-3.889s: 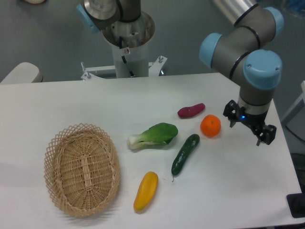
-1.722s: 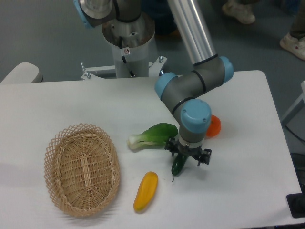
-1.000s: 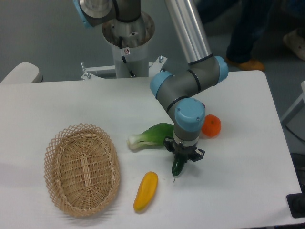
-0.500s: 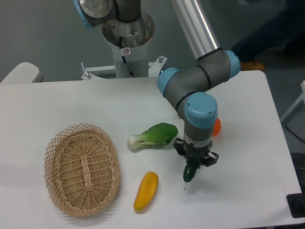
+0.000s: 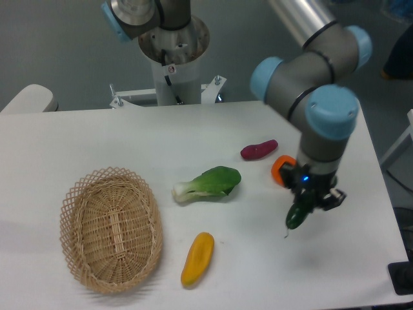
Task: Pick up the cucumber from the table
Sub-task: 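Lift the cucumber up off the table, away from the basket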
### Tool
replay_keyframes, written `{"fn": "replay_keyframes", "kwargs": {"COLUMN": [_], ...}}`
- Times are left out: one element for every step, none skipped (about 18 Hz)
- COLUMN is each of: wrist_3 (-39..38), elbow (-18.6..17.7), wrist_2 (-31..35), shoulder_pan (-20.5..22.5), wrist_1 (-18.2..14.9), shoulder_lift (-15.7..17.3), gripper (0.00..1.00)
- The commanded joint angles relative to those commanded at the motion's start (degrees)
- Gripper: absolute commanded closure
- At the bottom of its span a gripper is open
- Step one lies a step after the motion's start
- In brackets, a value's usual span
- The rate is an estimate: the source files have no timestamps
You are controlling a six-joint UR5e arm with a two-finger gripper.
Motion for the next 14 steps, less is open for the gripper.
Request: {"fn": "replay_keyframes", "kwargs": {"wrist_3": [1.0,1.7,2.4,2.8,2.9,2.9,2.9,2.9,2.9,2.9,2.9,2.9,2.9,2.9], "elbow": [0.0,0.1,0.1,0.1,0.1,0.0,0.0,0.1,0.1,0.1,0.1,0.2,0.2,0.2], "wrist_2": [0.2,0.2,0.1,0.1,0.1,0.2,0.2,0.2,0.2,0.2,0.2,0.2,0.2,0.2], "shoulder_pan": [0.4,0.9,1.4,1.6,1.6,1.6,1.6,1.6,1.6,1.6,1.6,1.6,1.6,1.6], "wrist_1": [-0.4,-0.6,-0.6,-0.7,-0.7,-0.7,-0.7,-0.6,-0.6,-0.6,-0.6,-0.6,-0.6,-0.6], "shoulder_lift": [0.0,0.3,0.4,0.4,0.4,0.4,0.4,0.5,0.5,0.5,0.5,0.5,0.5,0.5], "gripper": [0.90,0.90,0.90,0.90,0.90,0.90,0.90,0.90,0.90,0.90,0.90,0.90,0.90,0.90]}}
